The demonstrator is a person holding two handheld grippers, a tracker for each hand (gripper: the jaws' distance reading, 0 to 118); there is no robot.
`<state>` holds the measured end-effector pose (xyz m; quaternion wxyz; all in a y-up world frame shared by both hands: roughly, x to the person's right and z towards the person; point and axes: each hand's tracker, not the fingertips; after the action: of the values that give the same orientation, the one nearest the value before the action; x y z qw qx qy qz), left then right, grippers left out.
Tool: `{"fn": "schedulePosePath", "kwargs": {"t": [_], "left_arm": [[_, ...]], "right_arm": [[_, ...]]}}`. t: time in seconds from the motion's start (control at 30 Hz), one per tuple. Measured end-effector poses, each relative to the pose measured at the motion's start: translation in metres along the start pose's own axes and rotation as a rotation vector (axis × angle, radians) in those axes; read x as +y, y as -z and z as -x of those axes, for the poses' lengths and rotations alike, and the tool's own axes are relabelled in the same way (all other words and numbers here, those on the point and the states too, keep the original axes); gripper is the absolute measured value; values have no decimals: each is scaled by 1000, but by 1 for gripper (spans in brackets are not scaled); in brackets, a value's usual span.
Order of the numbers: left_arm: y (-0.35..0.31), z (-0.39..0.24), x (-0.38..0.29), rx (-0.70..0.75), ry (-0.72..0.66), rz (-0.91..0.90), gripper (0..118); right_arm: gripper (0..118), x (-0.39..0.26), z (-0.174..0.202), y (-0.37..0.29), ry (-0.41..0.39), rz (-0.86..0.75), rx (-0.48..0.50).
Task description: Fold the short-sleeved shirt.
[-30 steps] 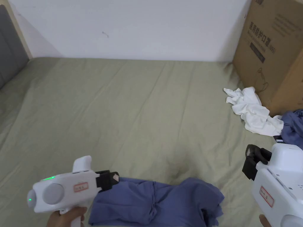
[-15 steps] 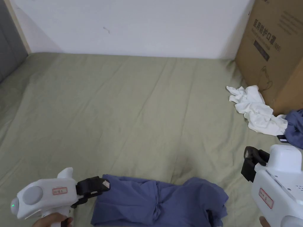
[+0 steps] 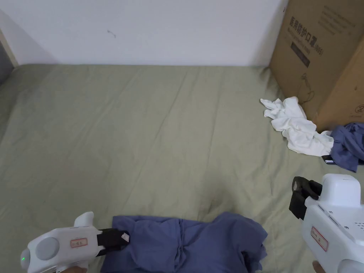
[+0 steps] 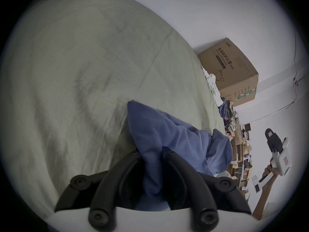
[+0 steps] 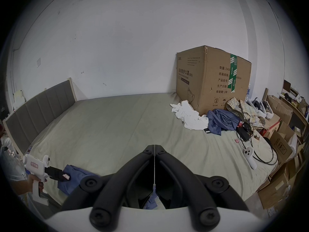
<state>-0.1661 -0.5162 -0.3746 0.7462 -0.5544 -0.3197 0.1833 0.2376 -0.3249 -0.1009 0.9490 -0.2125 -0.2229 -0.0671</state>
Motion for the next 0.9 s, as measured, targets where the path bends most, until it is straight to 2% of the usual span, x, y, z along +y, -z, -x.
{"fn": "schedulePosePath", "kwargs": {"t": [0.13, 0.3, 0.63, 0.9], "left_arm": [[-15, -20, 0, 58, 75, -25, 18], [-49, -13, 12, 64, 56, -54, 17], [-127, 3, 30, 241, 109, -119, 17], [-110, -87, 29, 211, 232, -82, 17]], "right_arm": [[3, 2, 0, 1, 0, -7, -3], [3, 7, 4, 3, 13, -25, 17], [3, 6, 13, 6, 19, -34, 65], [3, 3, 11, 3, 25, -34, 77]]}}
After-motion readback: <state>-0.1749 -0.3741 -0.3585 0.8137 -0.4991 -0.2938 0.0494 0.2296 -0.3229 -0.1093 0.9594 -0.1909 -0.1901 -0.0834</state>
